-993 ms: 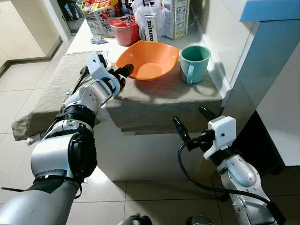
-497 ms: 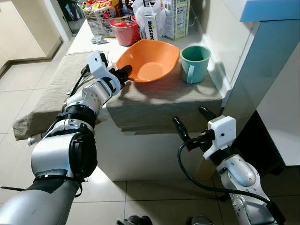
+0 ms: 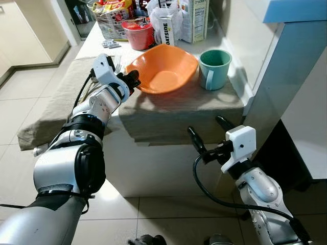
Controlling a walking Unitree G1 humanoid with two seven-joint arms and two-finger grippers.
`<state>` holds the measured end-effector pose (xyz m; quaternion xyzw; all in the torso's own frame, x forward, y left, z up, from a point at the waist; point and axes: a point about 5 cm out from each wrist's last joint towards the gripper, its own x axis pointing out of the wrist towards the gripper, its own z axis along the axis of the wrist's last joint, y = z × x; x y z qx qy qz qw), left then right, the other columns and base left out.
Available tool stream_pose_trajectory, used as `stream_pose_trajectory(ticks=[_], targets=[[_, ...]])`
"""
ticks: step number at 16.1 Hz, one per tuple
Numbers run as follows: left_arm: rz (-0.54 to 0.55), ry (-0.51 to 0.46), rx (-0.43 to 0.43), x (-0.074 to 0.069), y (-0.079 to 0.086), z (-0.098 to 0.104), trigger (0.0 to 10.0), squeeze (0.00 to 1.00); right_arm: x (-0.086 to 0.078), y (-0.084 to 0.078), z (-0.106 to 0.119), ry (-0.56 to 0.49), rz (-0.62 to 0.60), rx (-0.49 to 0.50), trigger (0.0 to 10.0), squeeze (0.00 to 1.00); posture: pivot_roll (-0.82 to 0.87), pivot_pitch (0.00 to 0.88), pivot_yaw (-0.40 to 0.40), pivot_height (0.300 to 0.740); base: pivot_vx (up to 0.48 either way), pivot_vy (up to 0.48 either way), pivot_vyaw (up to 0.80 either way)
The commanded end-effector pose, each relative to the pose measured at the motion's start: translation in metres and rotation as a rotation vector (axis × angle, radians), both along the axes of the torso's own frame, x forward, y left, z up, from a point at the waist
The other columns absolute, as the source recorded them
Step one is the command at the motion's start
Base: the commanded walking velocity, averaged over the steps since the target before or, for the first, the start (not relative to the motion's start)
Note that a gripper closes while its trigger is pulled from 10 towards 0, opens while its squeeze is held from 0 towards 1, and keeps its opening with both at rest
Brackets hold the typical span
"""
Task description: Setting the table
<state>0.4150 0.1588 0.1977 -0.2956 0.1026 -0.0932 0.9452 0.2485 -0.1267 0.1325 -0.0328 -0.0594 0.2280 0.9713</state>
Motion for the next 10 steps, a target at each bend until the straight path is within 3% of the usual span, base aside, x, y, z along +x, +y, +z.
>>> stream_pose_trajectory(ticks=[1,5,10], targets=[[0.036,-0.033,0.010,0.003,0.009,0.013,0.0,0.00,0.001,0.004,0.002,-0.004,0.020,-0.001,10.0,0.00,-0.27,0.056,0.138,0.740,0.000,0.000,0.00],[0.073,-0.107,-0.021,0.006,0.021,0.039,0.0,0.00,0.001,0.005,0.000,0.004,0.021,0.002,10.0,0.00,-0.26,0.058,0.138,0.740,0.000,0.000,0.00],[0.032,-0.198,-0.012,0.006,0.025,0.069,0.0,0.00,0.007,0.010,0.006,-0.010,0.053,-0.020,10.0,0.00,-0.24,0.052,0.138,0.740,0.000,0.000,0.00]])
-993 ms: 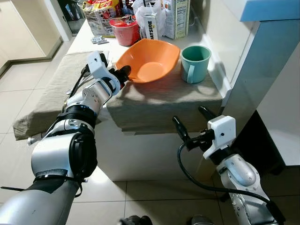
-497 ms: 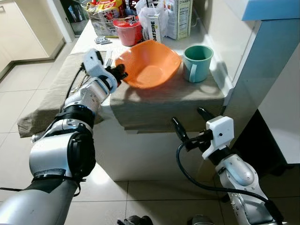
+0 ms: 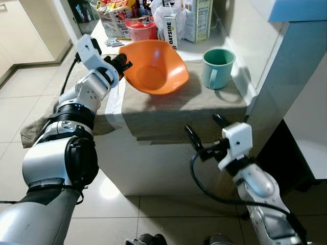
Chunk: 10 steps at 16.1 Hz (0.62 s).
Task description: Setting the table
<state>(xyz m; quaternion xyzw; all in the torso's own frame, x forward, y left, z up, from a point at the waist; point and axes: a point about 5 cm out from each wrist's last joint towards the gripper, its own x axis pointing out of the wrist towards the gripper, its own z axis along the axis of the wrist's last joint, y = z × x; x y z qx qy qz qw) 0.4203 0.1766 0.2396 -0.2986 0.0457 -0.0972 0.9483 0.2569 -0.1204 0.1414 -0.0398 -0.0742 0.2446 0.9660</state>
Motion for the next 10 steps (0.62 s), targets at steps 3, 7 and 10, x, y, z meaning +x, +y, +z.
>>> stream_pose_trajectory(ticks=[3,7,10], targets=[[-0.033,-0.106,0.022,-0.002,0.008,0.032,0.0,0.00,0.007,-0.003,0.001,0.017,0.015,-0.020,10.0,0.00,-0.23,0.046,0.133,0.740,0.000,0.000,0.00],[-0.067,-0.139,0.017,-0.012,0.014,0.047,0.0,0.00,0.027,-0.017,0.008,0.033,-0.075,0.038,10.0,0.00,-0.22,0.033,0.126,0.740,0.000,0.000,0.00],[-0.083,-0.151,0.055,-0.025,0.022,0.052,0.0,0.00,0.035,-0.021,0.011,0.018,-0.100,0.036,10.0,0.00,-0.20,0.021,0.120,0.740,0.000,0.000,0.00]])
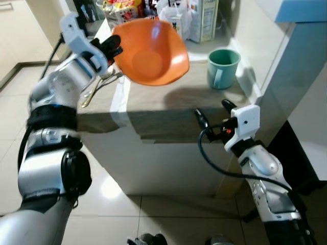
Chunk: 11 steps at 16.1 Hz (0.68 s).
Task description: Setting the table
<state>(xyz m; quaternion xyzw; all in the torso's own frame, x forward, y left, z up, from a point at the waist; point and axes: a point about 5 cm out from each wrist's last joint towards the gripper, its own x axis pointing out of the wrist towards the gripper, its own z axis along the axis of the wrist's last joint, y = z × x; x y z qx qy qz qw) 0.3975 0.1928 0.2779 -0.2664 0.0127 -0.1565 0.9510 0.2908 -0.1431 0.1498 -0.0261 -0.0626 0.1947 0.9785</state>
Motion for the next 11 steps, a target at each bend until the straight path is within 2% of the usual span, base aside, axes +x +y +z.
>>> stream_pose_trajectory(ticks=[1,2,5,7,8,10,11], targets=[[0.003,-0.040,0.014,-0.008,0.007,0.012,0.0,0.00,0.003,0.001,0.003,-0.011,0.003,0.008,10.0,0.00,-0.20,0.018,0.120,0.740,0.000,0.000,0.00],[-0.004,-0.033,0.022,-0.011,0.007,0.011,0.0,0.00,0.004,0.001,0.004,-0.013,0.007,0.013,10.0,0.00,-0.19,0.014,0.120,0.740,0.000,0.000,0.00],[-0.070,0.003,0.099,-0.037,0.005,0.003,0.0,0.00,0.000,0.001,0.008,-0.017,0.029,0.026,10.0,0.00,-0.19,0.007,0.124,0.740,0.000,0.000,0.00],[-0.150,0.042,0.142,-0.066,-0.010,-0.014,0.0,0.00,-0.012,0.005,0.007,-0.004,0.076,0.029,10.0,0.00,-0.17,0.001,0.128,0.740,0.000,0.000,0.00],[-0.162,0.049,0.140,-0.070,-0.013,-0.018,0.0,0.00,-0.013,0.006,0.007,-0.001,0.082,0.029,10.0,0.00,-0.17,0.001,0.132,0.740,0.000,0.000,0.00],[-0.175,0.070,0.082,-0.095,-0.031,-0.051,0.0,0.00,-0.022,0.009,0.008,-0.002,0.120,0.029,10.0,0.00,-0.18,0.000,0.127,0.740,0.000,0.000,0.00],[-0.184,0.064,0.064,-0.104,-0.037,-0.056,0.0,0.00,-0.024,0.011,0.009,0.002,0.138,0.035,10.0,0.00,-0.17,0.000,0.126,0.740,0.000,0.000,0.00]])
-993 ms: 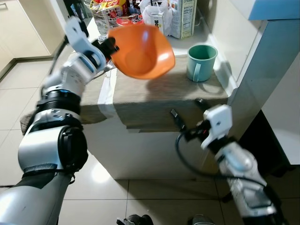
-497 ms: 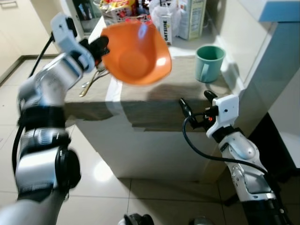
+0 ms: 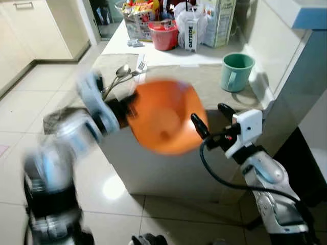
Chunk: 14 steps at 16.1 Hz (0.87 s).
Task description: Setting the table
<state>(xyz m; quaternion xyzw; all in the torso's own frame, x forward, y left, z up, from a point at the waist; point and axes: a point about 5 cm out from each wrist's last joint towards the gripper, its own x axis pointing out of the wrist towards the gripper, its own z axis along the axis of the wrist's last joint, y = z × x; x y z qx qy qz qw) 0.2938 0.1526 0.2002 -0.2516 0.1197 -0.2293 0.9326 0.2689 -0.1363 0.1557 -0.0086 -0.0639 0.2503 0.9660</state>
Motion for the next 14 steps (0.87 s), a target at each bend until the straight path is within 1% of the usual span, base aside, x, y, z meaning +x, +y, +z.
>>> stream_pose_trajectory(ticks=[1,2,4,6,7,9,11,13,14], targets=[[-0.003,-0.112,-0.015,-0.008,-0.001,0.022,0.0,0.00,-0.004,0.006,0.004,0.002,0.057,0.017,10.0,0.00,-0.17,0.000,0.122,0.740,0.000,0.000,0.00],[0.000,-0.128,-0.014,-0.013,-0.001,0.023,0.0,0.00,-0.006,0.007,0.006,0.009,0.084,0.024,10.0,0.00,-0.17,0.000,0.121,0.740,0.000,0.000,0.00],[0.004,-0.183,-0.005,-0.023,0.004,0.029,0.0,0.00,-0.012,0.003,0.015,0.022,0.133,0.050,10.0,0.00,-0.18,0.000,0.120,0.740,0.000,0.000,0.00],[0.006,-0.212,0.022,-0.029,0.008,0.032,0.0,0.00,-0.017,0.000,0.017,0.044,0.167,0.051,10.0,0.00,-0.18,0.000,0.121,0.740,0.000,0.000,0.00],[0.002,-0.230,0.030,-0.032,0.011,0.035,0.0,0.00,-0.021,-0.005,0.016,0.083,0.207,0.041,10.0,0.00,-0.18,0.000,0.123,0.740,0.000,0.000,0.00],[-0.008,-0.239,0.017,-0.034,0.008,0.036,0.0,0.00,-0.024,-0.007,0.017,0.119,0.262,0.043,10.0,0.00,-0.18,0.000,0.121,0.740,0.000,0.000,0.00],[-0.021,-0.248,-0.022,-0.037,0.004,0.038,0.0,0.00,-0.027,-0.007,0.023,0.148,0.321,0.054,10.0,0.00,-0.18,0.000,0.117,0.740,0.000,0.000,0.00],[-0.062,-0.260,-0.015,-0.041,-0.001,0.038,0.0,0.00,-0.028,-0.006,0.025,0.158,0.342,0.058,10.0,0.00,-0.18,0.000,0.115,0.740,0.000,0.000,0.00],[-0.090,-0.258,-0.013,-0.042,-0.005,0.036,0.0,0.00,-0.025,-0.003,0.024,0.160,0.347,0.051,10.0,0.00,-0.18,0.000,0.117,0.740,0.000,0.000,0.00]])
